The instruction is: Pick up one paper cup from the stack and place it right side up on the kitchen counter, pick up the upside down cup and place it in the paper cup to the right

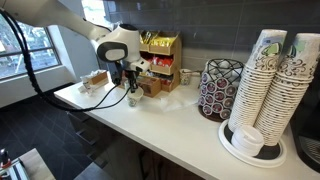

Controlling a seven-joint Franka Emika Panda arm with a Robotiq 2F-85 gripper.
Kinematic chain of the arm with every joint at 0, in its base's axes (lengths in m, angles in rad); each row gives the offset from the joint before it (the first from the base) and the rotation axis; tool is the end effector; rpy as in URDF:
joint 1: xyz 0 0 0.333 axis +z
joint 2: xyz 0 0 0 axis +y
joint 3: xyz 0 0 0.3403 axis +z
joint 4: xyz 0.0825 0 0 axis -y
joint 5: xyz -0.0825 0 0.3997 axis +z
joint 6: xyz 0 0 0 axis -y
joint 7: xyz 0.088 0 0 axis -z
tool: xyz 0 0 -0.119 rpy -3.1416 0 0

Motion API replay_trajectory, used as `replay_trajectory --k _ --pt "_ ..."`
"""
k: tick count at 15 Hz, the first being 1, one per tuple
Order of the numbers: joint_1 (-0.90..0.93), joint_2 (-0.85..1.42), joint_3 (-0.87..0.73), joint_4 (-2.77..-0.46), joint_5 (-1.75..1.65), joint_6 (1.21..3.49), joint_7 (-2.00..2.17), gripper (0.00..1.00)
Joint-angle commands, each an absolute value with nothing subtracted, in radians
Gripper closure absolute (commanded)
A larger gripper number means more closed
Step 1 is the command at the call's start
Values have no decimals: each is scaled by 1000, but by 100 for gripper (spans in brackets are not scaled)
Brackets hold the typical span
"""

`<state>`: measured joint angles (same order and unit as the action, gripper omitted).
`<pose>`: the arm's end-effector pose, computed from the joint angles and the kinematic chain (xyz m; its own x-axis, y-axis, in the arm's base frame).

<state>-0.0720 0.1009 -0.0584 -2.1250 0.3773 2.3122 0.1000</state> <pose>0.5792 -0.0650 0.3758 0.8880 -0.4593 0.0213 -0.4342 -0.8528 -0.2903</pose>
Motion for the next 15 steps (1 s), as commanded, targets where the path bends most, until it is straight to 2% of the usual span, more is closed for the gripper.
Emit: replay_trajectory --k 1,4,5,6,8,15 --pt "-51 85 -49 -2157 272 2434 81 95" --pt "-39 86 -48 -2167 169 2506 93 94" --pt "-35 88 -49 -2171 134 2520 101 78" --pt "-33 89 -49 -2174 107 2531 106 69" --pt "-32 87 -49 -2184 66 2549 107 57" --pt "-31 32 -39 -2197 51 2569 89 4"
